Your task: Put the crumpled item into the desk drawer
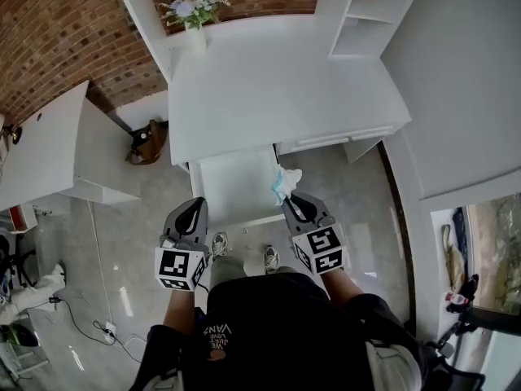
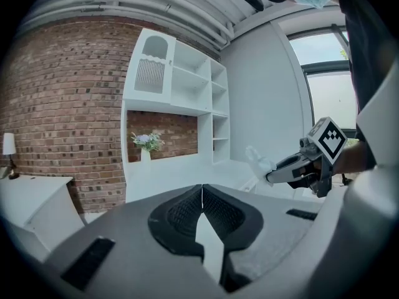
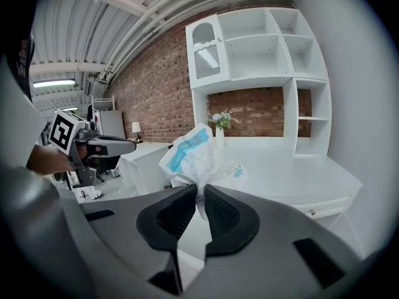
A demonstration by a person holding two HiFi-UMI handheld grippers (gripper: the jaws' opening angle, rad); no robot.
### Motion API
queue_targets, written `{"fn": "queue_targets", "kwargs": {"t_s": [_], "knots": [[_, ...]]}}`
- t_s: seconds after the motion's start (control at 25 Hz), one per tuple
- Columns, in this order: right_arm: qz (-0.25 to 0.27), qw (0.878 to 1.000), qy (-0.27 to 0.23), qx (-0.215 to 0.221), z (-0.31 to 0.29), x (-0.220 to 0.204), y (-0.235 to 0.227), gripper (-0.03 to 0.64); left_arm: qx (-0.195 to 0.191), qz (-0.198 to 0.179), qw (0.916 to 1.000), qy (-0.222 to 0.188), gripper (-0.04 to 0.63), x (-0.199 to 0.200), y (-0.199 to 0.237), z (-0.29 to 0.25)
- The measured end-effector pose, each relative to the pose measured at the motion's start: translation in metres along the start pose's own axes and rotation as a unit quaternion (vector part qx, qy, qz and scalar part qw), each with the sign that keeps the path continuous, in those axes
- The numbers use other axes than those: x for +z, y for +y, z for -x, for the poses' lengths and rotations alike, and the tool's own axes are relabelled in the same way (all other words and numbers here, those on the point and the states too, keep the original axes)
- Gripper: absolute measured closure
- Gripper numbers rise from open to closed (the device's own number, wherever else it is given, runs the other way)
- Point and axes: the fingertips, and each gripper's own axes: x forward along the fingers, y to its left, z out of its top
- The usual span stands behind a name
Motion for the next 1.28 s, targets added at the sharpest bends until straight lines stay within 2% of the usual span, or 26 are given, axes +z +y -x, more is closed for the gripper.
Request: {"fn": "queue_targets", "kwargs": {"t_s": [0.32, 0.52, 0.76, 0.92, 1.28], "knots": [[-0.03, 0.996, 0.025, -0.076, -0.07, 0.003, -0.004, 0.572, -0.1, -0.024, 0.9945, 0.018, 0.589, 0.005, 0.045, -0.054], [-0.049, 0.989, 0.071, -0.121, -0.116, -0.021, -0.01, 0.572, -0.161, -0.039, 0.9856, 0.032, 0.589, -0.004, 0.062, -0.077], [-0.05, 0.979, 0.143, -0.138, -0.167, -0.066, -0.013, 0.572, -0.212, -0.038, 0.9752, 0.051, 0.589, -0.026, 0.077, -0.095], [-0.051, 0.971, 0.191, -0.135, -0.196, -0.093, -0.015, 0.572, -0.229, -0.039, 0.9705, 0.063, 0.589, -0.042, 0.088, -0.1], [-0.033, 0.944, 0.313, -0.101, -0.254, -0.157, -0.021, 0.571, -0.23, -0.026, 0.9702, 0.071, 0.588, -0.069, 0.113, -0.109]]}}
